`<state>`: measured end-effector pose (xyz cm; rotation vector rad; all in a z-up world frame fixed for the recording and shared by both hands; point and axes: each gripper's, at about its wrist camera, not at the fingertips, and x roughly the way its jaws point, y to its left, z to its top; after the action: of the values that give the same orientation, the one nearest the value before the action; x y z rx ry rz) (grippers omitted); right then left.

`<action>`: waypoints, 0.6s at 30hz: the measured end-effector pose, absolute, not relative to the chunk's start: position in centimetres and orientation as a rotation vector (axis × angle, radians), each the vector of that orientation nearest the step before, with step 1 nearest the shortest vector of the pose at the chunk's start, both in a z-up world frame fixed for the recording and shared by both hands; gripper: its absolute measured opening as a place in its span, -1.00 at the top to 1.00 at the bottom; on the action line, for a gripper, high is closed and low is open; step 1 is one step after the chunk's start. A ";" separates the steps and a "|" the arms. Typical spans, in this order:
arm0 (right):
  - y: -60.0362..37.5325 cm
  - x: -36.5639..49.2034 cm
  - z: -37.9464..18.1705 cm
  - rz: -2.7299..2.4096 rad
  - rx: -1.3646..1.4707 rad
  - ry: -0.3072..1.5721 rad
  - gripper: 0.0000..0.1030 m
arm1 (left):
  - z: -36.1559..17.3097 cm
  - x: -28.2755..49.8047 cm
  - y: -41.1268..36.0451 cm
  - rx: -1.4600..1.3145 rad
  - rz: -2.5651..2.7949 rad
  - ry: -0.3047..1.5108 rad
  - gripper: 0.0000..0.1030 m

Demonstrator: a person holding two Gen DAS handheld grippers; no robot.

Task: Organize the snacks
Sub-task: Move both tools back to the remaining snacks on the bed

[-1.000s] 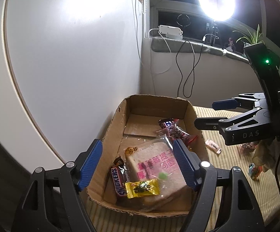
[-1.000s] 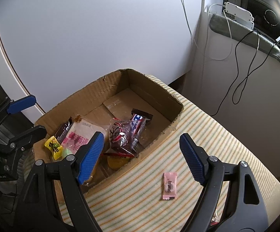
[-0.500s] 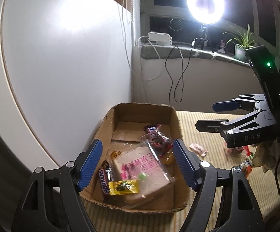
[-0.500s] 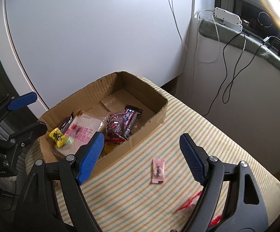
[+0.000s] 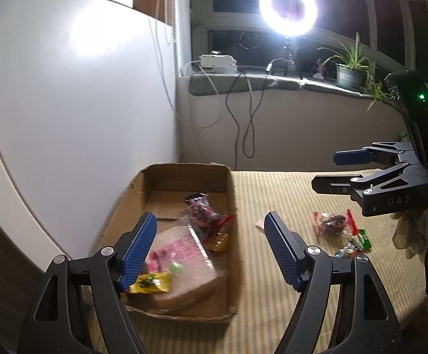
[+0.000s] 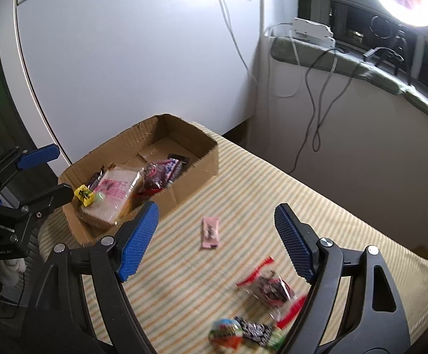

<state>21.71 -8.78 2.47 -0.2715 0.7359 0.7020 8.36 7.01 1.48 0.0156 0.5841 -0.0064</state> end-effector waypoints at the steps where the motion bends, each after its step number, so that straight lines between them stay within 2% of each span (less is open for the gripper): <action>1: -9.5 21.6 2.5 0.695 -0.266 0.737 -0.62 | 1.4 8.3 6.7 0.016 -0.015 0.585 -0.47; 9: -15.3 20.6 1.7 0.628 -0.238 0.761 -0.62 | 0.5 8.6 3.7 0.014 -0.093 0.609 -0.47; 18: -21.4 20.2 -1.6 0.553 -0.208 0.847 -0.62 | -1.4 8.9 -0.6 0.009 -0.223 0.672 -0.47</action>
<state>20.19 -21.35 -1.60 -0.2081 0.8471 0.5530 8.88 -0.63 -1.39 0.0089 0.6716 -0.2226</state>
